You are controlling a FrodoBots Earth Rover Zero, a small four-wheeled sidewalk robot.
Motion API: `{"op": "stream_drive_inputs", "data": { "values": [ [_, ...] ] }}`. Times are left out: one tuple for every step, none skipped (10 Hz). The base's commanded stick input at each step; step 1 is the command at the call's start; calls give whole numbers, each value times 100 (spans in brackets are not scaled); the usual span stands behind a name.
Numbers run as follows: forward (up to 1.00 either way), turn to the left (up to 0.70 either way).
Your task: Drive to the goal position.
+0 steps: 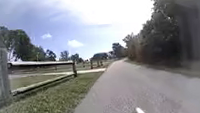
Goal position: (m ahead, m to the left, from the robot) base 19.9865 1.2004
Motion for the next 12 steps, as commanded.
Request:
{"op": "stream_drive_inputs", "data": {
  "values": [
    [50,0],
    [50,0],
    [50,0],
    [50,0],
    [50,0],
    [50,0],
    [50,0],
    [50,0],
    [50,0],
    [50,0],
    [50,0],
    [50,0]
  ]
}}
